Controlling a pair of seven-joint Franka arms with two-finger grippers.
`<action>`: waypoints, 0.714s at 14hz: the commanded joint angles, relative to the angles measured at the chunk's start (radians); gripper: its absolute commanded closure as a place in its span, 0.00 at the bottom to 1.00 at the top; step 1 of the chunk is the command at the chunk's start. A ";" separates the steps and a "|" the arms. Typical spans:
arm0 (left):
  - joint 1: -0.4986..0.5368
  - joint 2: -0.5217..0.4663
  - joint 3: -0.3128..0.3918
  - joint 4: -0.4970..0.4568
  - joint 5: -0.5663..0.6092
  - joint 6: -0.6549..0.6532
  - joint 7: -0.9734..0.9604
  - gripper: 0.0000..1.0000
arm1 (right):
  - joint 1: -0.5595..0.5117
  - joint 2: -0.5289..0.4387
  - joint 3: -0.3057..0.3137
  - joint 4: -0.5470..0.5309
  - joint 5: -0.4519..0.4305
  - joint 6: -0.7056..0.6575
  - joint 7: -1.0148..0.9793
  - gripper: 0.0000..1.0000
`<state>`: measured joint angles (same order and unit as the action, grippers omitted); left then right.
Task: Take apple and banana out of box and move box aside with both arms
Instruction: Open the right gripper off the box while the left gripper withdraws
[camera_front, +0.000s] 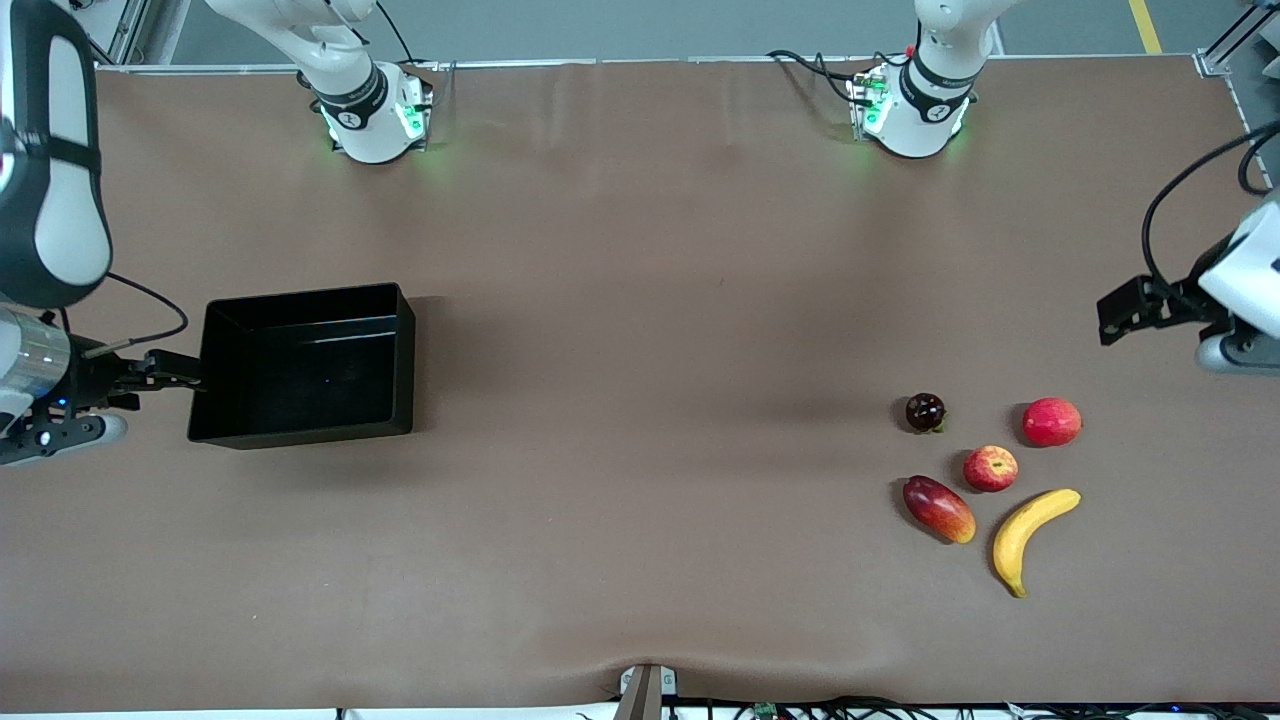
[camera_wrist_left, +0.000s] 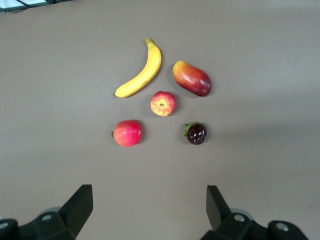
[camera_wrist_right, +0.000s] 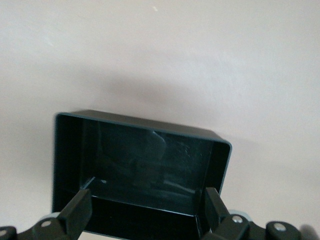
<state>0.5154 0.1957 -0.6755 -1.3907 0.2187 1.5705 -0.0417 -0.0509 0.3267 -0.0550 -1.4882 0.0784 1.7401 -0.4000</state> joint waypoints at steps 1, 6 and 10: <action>0.015 -0.092 0.008 -0.060 -0.100 -0.014 -0.001 0.00 | -0.001 0.003 0.038 0.116 -0.009 -0.048 -0.008 0.00; -0.292 -0.208 0.345 -0.166 -0.191 -0.007 0.008 0.00 | 0.052 -0.207 0.060 0.113 -0.009 -0.257 0.082 0.00; -0.555 -0.294 0.620 -0.261 -0.191 -0.035 0.006 0.00 | 0.100 -0.402 0.057 -0.071 -0.022 -0.255 0.299 0.00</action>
<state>0.0399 -0.0222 -0.1503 -1.5786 0.0452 1.5465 -0.0404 0.0267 0.0371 0.0037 -1.4168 0.0743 1.4566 -0.1805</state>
